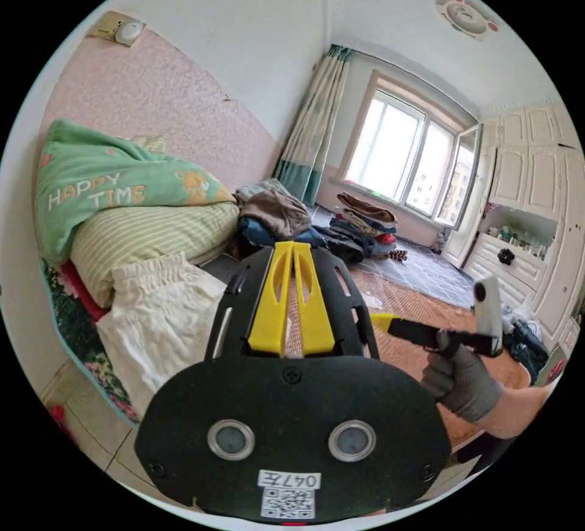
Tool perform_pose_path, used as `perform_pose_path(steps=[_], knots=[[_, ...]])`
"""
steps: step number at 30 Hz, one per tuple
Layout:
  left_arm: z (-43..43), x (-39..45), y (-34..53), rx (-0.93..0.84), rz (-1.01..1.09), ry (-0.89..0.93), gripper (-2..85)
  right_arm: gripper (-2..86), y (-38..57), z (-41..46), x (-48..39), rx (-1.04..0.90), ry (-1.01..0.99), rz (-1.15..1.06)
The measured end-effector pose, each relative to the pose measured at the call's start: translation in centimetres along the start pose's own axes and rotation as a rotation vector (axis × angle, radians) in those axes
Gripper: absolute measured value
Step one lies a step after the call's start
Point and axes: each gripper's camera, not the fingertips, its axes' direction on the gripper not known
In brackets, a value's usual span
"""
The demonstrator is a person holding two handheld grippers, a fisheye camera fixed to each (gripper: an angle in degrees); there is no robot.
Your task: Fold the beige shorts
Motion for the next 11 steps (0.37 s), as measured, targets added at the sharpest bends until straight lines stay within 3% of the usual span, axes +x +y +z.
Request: perform_pose_path(steps=[6, 11], knots=[[4.5, 7.7, -2.3, -0.068, 0.356, 0.090, -1.0, 2.6, -10.0, 4.0, 0.2, -0.071, 0.164, -0.203], [9.4, 7.6, -3.8, -0.227, 0.386, 0.184, -1.0, 3.2, -16.7, 7.9, 7.2, -0.058, 0.240, -0.067]])
